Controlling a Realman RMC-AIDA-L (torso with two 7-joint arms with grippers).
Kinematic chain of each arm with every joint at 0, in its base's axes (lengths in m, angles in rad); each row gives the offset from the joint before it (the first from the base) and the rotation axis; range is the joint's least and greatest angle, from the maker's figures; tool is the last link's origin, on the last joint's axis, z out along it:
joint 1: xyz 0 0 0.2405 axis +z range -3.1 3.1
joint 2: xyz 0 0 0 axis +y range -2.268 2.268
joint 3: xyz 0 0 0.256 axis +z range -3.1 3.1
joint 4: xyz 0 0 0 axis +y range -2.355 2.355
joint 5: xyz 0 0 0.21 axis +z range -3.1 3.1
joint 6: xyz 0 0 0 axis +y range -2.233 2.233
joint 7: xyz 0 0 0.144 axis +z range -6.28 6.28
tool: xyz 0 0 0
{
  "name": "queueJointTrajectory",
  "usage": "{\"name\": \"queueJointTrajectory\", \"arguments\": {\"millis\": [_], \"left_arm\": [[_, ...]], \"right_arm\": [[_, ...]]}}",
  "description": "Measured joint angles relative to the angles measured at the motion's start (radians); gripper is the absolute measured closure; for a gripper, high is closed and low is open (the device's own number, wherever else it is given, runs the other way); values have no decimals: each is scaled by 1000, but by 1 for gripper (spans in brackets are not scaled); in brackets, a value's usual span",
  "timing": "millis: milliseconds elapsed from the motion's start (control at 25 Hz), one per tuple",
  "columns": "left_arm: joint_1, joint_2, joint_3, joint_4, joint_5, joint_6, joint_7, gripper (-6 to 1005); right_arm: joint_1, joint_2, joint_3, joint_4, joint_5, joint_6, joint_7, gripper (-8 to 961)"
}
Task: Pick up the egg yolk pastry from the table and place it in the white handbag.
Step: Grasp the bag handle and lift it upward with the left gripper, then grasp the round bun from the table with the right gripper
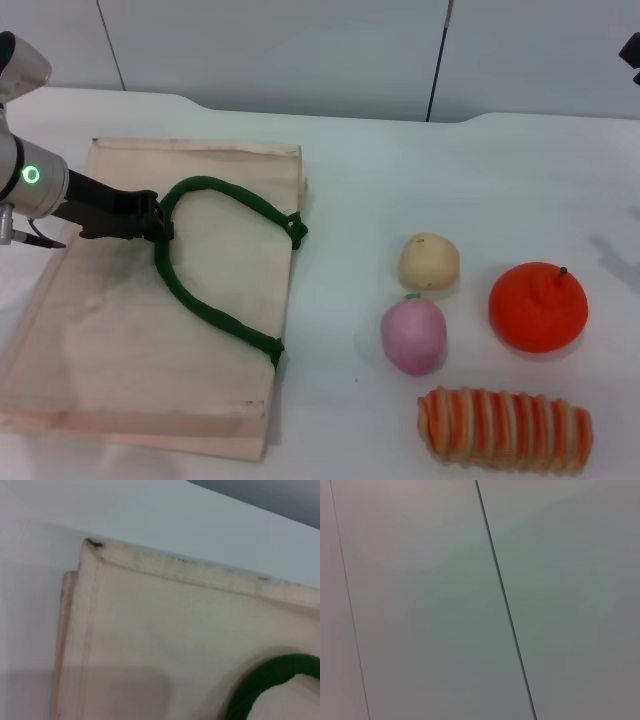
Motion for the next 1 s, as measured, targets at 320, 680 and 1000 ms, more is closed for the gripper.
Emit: {"name": "queueJointTrajectory", "arguments": {"millis": [320,680,1000], "left_arm": [[-2,-9,0,0,-19,-5,28,874],[46,-15,0,-129,-279,246,168,875],[95,-25,0,-265,-481,503,235,874]], "right_arm": [[-5,-1,0,0,-1,0,0,132],[-12,-7,0,0,-9,16,6,134],[-14,-25,-2,-5,-63,78,24,136]]}}
